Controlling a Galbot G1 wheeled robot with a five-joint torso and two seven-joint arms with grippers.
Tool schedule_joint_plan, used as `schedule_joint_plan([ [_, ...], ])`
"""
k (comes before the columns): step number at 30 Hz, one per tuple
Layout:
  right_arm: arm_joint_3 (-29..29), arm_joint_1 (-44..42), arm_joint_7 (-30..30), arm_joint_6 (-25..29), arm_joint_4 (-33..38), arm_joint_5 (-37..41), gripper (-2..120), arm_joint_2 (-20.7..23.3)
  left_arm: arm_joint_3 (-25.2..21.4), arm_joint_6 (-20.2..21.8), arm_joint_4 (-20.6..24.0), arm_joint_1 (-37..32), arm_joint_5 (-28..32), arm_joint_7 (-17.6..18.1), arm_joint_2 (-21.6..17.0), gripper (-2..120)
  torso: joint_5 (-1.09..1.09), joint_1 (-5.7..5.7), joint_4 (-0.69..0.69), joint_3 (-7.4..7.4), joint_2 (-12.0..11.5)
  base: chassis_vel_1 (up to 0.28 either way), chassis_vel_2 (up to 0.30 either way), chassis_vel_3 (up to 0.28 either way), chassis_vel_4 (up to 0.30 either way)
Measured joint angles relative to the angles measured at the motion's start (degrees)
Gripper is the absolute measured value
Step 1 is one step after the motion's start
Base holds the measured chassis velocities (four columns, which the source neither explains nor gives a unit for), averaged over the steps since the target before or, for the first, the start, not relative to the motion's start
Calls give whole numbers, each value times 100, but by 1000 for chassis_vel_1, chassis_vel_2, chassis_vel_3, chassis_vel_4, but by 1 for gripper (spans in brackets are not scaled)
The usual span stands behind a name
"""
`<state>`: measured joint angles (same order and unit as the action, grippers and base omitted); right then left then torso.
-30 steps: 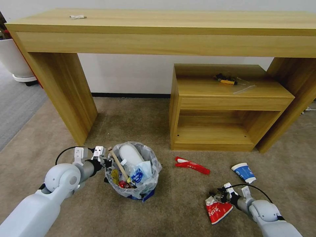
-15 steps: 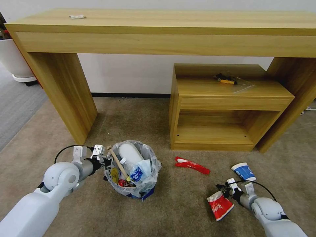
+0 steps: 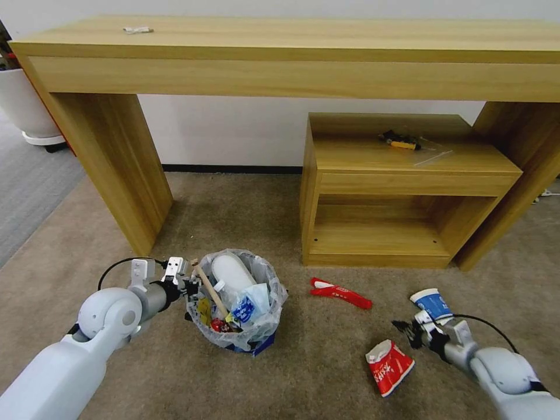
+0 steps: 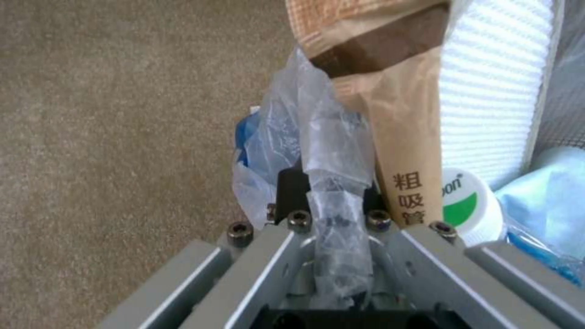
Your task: Pick up the trash bin and place the garbage on the floor into it.
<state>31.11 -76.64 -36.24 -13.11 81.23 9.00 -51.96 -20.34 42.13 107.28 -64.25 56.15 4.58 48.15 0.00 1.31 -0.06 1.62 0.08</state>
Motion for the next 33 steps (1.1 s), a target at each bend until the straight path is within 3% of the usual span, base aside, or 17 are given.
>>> schedule_joint_plan([
  [8, -529, 268, -89, 48, -414, -252, 40, 161, 8, 0, 0, -2, -69, -62, 45, 0, 3, 0, 3, 0, 0, 0, 0, 0, 0],
  [10, -662, 440, -38, -115, -502, -262, 51, 156, 8, 0, 23, -13, -72, -62, 49, 0, 1, 0, 2, 0, 0, 0, 0, 0, 0],
  [15, -792, 607, 48, -311, -606, -239, 63, 136, -6, 0, 28, -24, -72, -62, 47, 0, 0, 0, 2, 1, 0, 0, 0, 0, 0],
  [23, -987, 837, 204, -964, -496, 230, 97, 290, -67, 0, 50, -19, -34, -80, -7, 0, 0, 0, 1, 0, 0, 0, 0, 0, 0],
  [33, -1156, 925, 166, -991, -539, 246, 100, 321, -48, 0, 79, -30, -21, -82, -33, 0, 0, 0, 2, 1, 0, 0, 0, 0, 0],
])
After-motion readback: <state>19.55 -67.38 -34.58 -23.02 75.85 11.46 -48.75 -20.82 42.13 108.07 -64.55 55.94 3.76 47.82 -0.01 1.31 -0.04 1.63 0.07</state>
